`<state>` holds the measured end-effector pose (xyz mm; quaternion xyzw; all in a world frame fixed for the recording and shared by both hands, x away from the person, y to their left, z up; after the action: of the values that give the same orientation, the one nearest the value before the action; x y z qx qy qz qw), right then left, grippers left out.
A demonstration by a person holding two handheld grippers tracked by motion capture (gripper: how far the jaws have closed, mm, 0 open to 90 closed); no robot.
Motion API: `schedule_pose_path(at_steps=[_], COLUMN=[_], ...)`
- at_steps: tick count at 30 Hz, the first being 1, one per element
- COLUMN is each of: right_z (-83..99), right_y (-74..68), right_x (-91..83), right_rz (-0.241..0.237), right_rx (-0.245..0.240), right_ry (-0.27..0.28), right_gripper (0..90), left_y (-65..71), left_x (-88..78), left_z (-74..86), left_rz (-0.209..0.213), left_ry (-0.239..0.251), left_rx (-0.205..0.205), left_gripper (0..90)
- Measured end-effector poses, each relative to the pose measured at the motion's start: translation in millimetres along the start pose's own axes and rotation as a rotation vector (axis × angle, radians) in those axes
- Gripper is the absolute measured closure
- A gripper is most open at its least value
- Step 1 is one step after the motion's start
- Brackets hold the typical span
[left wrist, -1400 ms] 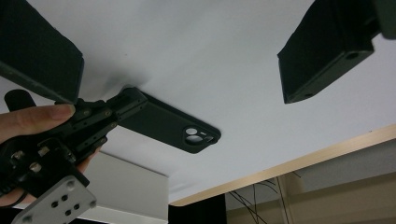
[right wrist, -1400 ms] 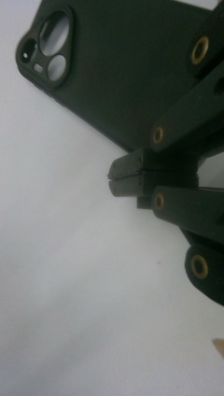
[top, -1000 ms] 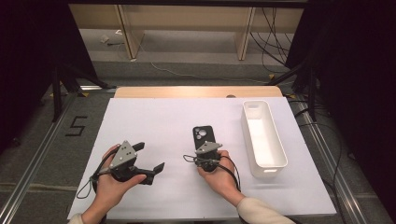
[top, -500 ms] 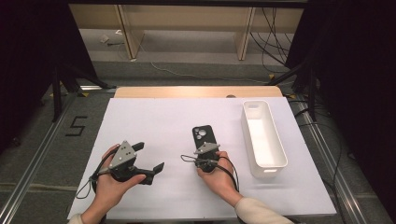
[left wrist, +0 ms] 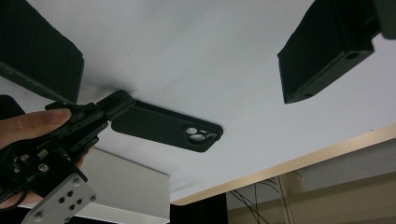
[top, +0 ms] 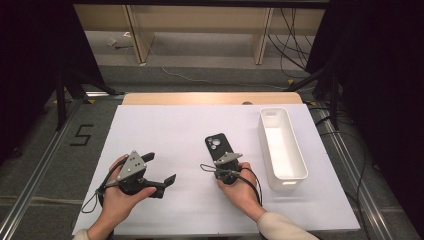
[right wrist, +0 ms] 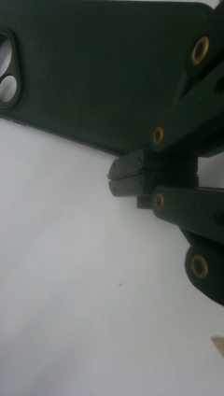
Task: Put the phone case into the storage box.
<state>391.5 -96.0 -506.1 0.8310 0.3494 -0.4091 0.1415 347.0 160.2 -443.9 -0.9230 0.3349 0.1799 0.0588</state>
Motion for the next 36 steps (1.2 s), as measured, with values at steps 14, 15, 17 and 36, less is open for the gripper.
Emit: schedule_pose_path(at_steps=[14,15,17,36], right_z=[-29.0,-33.5,-38.1,-58.8], right_y=[20.4,27.4,34.0,59.4], right_x=[-25.1,-26.7,-24.5,19.9], right_rz=[0.027,0.040,0.039,0.078], right_rx=[-0.022,-0.012,0.006,0.074], right_ry=[0.094,0.078,0.056,-0.196], right_gripper=[37.1,25.1,16.6,2.3], left_y=[0.5,0.4,0.3,0.1], left_x=[0.7,1.1,1.0,1.4], left_z=[0.2,0.3,0.4,0.1], left_rz=[0.001,0.000,-0.001,0.005], left_ry=[-0.003,-0.002,-0.004,-0.004], left_rx=[-0.001,-0.002,-0.002,0.000], left_gripper=[0.0,0.0,0.0,0.0])
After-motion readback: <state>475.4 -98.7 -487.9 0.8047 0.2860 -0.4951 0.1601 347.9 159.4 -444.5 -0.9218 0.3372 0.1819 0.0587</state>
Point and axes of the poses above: each handheld gripper's, and its own axes: x roughly forward along the jaws, z roughly out of its underside, y roughly to its right, the point moved 3 cm from there along x, roughly forward along the jaws, and after that the axes turned 4 degrees about -z, right-handed, at the moved point
